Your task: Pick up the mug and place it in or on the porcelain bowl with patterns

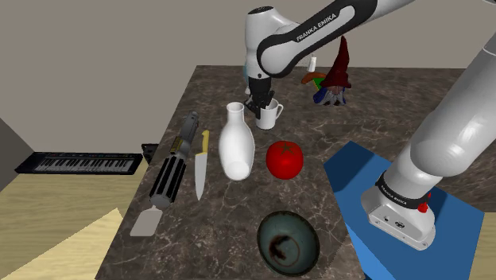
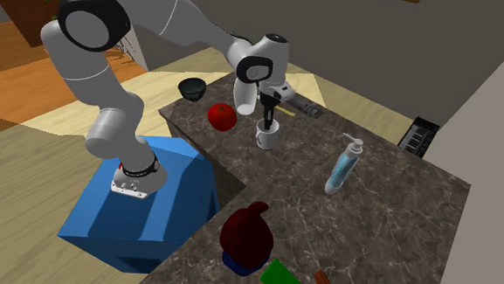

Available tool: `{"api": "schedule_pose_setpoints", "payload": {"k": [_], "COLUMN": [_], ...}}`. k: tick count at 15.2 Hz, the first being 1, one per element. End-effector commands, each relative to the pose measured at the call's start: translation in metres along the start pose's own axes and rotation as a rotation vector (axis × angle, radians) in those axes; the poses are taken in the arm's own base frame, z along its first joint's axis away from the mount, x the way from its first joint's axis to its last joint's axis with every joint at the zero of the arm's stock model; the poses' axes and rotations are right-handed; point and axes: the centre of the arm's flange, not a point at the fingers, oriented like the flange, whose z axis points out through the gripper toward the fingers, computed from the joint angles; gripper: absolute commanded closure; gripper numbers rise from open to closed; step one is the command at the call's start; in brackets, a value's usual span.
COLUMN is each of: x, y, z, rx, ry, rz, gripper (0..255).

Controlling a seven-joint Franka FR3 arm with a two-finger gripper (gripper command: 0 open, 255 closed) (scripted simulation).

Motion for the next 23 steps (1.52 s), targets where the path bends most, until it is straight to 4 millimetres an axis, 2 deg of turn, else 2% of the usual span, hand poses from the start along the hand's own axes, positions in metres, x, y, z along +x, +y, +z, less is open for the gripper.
{"api": "schedule_pose_setpoints", "payload": {"k": [1,23], "x": [0.001,0.001], "y": [0.001,0.008], "z": [-0.011,-0.127], "rx": [0.0,0.0], "ry": [0.0,0.0], "rz": [0.0,0.0], "gripper": [255,255]}}
